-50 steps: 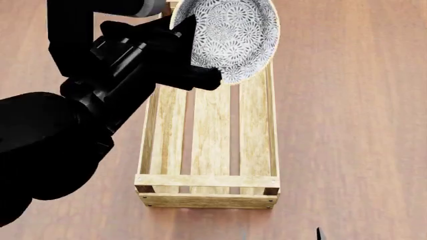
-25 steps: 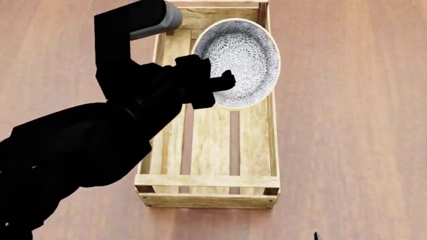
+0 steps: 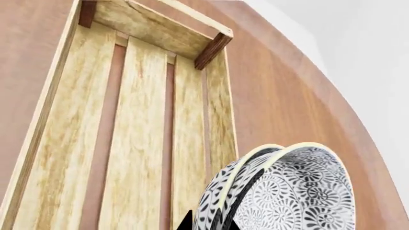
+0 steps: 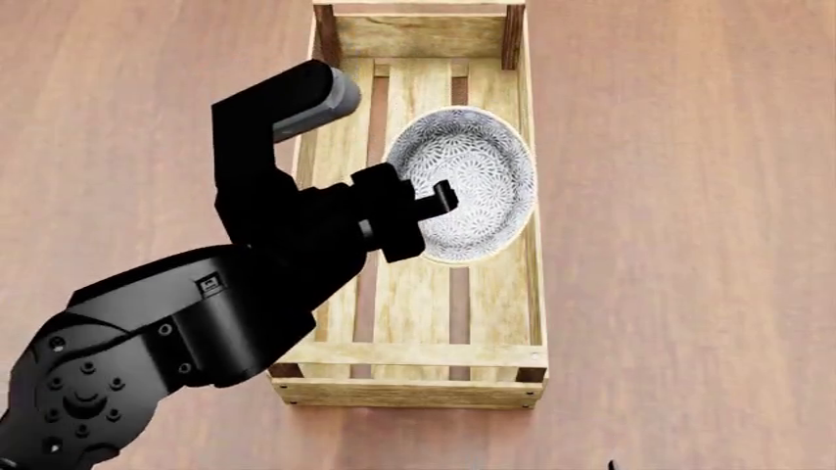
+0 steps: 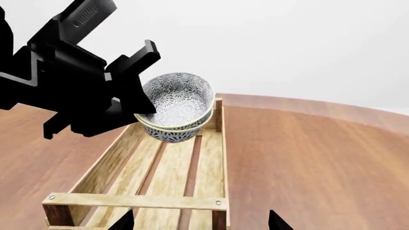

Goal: Stack the right bowl on the left bowl and place them in the tray.

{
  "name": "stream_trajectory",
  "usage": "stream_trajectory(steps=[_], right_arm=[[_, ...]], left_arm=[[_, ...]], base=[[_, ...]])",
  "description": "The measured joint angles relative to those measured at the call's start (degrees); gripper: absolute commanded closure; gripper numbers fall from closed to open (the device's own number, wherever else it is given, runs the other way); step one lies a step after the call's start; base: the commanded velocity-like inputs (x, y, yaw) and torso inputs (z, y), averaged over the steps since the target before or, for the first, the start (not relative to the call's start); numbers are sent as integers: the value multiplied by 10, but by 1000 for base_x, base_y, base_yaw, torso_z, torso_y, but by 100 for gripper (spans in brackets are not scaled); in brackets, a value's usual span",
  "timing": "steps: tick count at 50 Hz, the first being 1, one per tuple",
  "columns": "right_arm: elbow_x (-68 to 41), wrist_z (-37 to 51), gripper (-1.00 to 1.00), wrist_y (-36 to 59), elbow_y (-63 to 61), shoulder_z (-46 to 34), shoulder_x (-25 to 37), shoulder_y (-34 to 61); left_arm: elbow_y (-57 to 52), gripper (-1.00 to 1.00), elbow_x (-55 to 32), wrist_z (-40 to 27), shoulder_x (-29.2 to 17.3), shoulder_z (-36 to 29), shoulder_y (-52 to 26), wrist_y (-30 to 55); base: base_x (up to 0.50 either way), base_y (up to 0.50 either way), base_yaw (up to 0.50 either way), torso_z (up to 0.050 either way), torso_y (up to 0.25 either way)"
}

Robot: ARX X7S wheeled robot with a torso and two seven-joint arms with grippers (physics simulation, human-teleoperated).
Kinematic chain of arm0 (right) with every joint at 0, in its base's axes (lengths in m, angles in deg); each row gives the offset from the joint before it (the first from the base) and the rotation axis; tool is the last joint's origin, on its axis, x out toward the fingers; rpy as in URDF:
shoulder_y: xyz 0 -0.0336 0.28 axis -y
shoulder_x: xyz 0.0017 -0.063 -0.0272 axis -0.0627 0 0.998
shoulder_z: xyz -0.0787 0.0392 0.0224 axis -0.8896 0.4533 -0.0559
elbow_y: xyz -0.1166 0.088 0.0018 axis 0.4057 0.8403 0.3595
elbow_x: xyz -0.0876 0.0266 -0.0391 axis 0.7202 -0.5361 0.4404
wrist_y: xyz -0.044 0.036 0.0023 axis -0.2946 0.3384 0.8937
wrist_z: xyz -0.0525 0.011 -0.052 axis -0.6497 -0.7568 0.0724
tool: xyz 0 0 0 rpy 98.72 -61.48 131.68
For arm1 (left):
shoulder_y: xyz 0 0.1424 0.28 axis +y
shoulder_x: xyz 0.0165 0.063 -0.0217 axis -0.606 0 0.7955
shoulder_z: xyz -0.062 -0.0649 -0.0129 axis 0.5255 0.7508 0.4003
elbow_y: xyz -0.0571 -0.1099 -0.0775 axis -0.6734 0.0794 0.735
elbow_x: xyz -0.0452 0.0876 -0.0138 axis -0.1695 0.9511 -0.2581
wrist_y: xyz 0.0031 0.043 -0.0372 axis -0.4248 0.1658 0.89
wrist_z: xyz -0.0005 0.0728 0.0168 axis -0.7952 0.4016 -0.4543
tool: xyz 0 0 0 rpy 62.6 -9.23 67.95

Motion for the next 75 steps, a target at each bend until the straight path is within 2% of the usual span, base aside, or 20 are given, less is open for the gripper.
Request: stream_trajectory(steps=[14, 33, 62, 75], right_arm=[[-3, -1, -100, -3, 5, -2, 0, 1], [-11, -4, -100, -7, 11, -4, 0, 3], [-11, -6, -100, -12, 20, -10, -2, 4], [-15, -7, -100, -15, 26, -11, -2, 5]], left_arm=[[29, 100, -22, -1, -1, -21, -1, -10], [54, 100, -17, 28, -2, -90, -17, 4], [151, 100, -10, 76, 4, -136, -51, -43], [226, 100, -62, 114, 12, -212, -82, -98]], base=[[0, 0, 0, 0, 1], [0, 0, 0, 1, 1], [0, 0, 0, 0, 1], [0, 0, 0, 0, 1]])
